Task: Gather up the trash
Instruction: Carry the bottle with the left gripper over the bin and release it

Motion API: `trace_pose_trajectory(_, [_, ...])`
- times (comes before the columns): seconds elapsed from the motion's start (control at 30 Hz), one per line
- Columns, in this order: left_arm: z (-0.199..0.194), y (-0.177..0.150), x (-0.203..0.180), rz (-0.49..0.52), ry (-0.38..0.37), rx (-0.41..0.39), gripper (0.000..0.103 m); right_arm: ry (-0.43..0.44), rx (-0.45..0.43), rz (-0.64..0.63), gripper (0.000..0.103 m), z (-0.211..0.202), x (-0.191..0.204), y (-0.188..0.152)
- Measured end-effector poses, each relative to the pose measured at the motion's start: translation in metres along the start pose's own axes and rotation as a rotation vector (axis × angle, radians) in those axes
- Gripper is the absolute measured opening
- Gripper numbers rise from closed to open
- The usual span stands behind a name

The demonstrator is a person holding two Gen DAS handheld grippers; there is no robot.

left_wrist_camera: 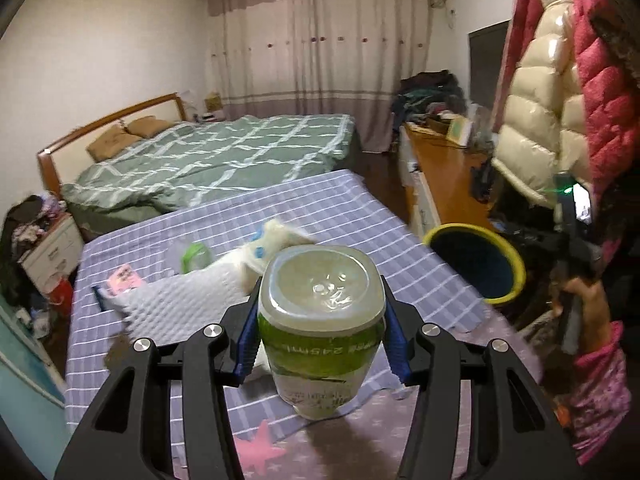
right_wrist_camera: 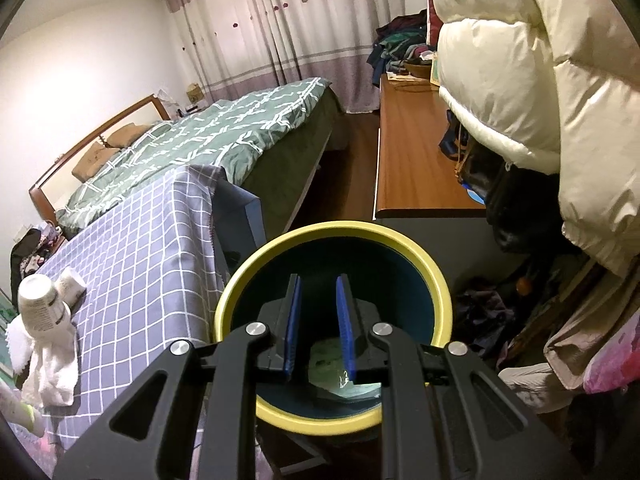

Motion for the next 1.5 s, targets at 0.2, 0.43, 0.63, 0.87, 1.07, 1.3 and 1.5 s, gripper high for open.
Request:
trace_pose_trajectory(0.2, [0.005, 0.03, -0.055, 0.077, -0.117, -0.03, 0.052, -0.017, -0.04, 0.005, 0.017, -0.02, -0.016, 0.006])
trace_pose_trajectory(0.43, [0.059, 0.065, -0.14, 0.135, -0.285, 0.002, 0.052, -0.051, -0.055, 0.03, 0.017, -0.036, -0.044, 0.0])
trace_pose_trajectory(0.63, [0.127, 0.066, -0.208, 0.179, -0.336, 0.047, 0.052, -0.068, -0.028, 0.046, 0.017, -0.036, -0.063, -0.013])
trace_pose_trajectory(0.87, [0.203, 0.035, -0.25, 0.178, -0.348, 0.155, 0.052, -0.092, -0.005, 0.058, 0.017, -0.029, -0.074, -0.02])
trace_pose_trajectory(1.07, [0.222, 0.018, -0.244, 0.137, -0.326, 0.21, 0.069, -0.107, 0.001, 0.059, 0.017, -0.03, -0.077, -0.022])
trace_pose_trajectory(1.3, [0.145, 0.044, -0.203, 0.118, -0.319, 0.085, 0.077, -0.075, 0.004, 0.038, 0.017, -0.029, -0.057, -0.023])
trace_pose_trajectory(1.5, [0.069, 0.046, -0.125, 0.046, -0.233, -0.016, 0.088, -0.011, 0.005, -0.024, 0.017, -0.034, -0.017, -0.024])
Point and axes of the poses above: each gripper's, at about its wrist camera, not at the fingertips, and z roughly the way its jaws point, x to its left, y to its top, the point moved 9 cm from there along z, roughly the way its jaws point, and after that the axes turned 5 degrees about -z, right-handed, at the moved point
